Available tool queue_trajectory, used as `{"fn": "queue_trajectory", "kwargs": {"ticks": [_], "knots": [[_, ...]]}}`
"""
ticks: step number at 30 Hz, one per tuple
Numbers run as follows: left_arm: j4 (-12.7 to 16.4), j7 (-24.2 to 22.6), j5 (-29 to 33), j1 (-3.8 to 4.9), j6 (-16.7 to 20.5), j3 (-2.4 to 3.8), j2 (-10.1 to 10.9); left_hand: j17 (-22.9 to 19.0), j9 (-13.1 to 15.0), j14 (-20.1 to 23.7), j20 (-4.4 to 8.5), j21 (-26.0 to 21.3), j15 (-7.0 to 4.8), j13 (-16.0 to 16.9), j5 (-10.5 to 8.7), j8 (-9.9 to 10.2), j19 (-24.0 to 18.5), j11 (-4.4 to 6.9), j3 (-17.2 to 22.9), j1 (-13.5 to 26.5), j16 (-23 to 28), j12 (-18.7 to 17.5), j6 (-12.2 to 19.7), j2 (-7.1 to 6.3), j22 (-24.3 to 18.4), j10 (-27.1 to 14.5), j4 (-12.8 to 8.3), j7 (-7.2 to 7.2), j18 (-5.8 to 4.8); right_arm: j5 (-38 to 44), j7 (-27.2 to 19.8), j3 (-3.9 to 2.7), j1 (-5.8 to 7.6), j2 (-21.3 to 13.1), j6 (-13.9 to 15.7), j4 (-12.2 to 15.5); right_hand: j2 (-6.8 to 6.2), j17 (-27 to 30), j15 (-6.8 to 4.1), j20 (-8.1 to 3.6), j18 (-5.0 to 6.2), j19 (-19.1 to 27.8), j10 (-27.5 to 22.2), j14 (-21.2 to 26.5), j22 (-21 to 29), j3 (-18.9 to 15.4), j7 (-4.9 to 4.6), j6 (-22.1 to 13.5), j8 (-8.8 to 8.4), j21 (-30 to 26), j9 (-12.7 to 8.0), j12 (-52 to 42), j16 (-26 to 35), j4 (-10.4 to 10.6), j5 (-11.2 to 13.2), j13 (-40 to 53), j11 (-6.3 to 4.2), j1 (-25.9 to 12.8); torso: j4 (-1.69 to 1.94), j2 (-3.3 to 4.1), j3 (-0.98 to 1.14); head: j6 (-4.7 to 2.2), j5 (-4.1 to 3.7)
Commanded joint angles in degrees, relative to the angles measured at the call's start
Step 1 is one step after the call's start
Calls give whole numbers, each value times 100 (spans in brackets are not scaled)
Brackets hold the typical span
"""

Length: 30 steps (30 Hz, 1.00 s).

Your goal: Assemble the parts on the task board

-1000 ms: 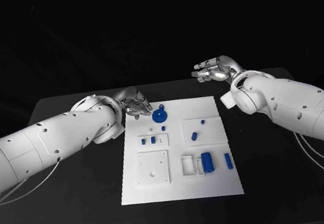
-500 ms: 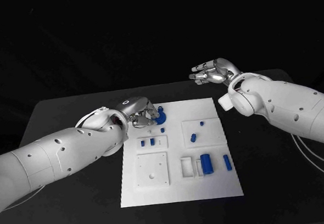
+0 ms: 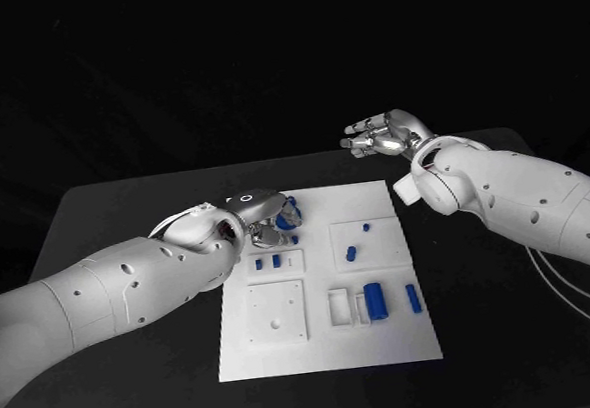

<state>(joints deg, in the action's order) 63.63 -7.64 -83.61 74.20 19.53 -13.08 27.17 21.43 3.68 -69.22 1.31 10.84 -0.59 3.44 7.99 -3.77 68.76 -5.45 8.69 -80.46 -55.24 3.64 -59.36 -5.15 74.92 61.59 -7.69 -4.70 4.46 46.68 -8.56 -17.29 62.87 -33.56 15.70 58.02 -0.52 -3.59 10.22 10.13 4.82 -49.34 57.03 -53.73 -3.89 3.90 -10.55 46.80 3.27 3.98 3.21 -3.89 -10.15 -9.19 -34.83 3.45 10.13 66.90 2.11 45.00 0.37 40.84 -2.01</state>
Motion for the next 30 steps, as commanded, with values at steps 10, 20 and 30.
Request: {"fn": "queue_trajectory", "kwargs": {"ticks": [10,20,30], "knots": [[-151,153,-359,-40,-261,-9,-133,-2,-9,-49,38,-246,-11,-6,45,23,203,29,-49,-250,-99,-34,9,-15,124,96,346,-63,35,32,-41,-3,-3,6,-43,36,24,8,-1,-2,-38,39,-37,39,7,21,16,-28,-15,11,-9,16,-7,-25,8,-9,-11,-51,4,3,0,22,-33],[-348,248,-393,-78,-380,-10,-272,10,-10,-66,49,-135,-18,-8,58,23,198,29,147,-225,-156,-35,-50,48,135,115,307,-89,53,32,-41,-3,-3,14,-43,60,24,8,-1,-2,-38,39,-37,39,7,21,16,-28,-15,11,-9,16,-7,-25,8,-9,-11,-51,-9,5,0,23,-46],[-397,224,-398,-102,-473,-9,-338,88,-9,-100,127,230,-96,-10,68,21,121,121,546,-99,-378,-35,-70,16,139,352,254,-33,7,31,-35,-3,-3,14,-43,76,26,8,-1,-2,-38,40,-37,40,7,14,16,-19,-14,11,-8,16,-6,-18,4,-9,-11,-59,5,2,-8,23,-92]]}}
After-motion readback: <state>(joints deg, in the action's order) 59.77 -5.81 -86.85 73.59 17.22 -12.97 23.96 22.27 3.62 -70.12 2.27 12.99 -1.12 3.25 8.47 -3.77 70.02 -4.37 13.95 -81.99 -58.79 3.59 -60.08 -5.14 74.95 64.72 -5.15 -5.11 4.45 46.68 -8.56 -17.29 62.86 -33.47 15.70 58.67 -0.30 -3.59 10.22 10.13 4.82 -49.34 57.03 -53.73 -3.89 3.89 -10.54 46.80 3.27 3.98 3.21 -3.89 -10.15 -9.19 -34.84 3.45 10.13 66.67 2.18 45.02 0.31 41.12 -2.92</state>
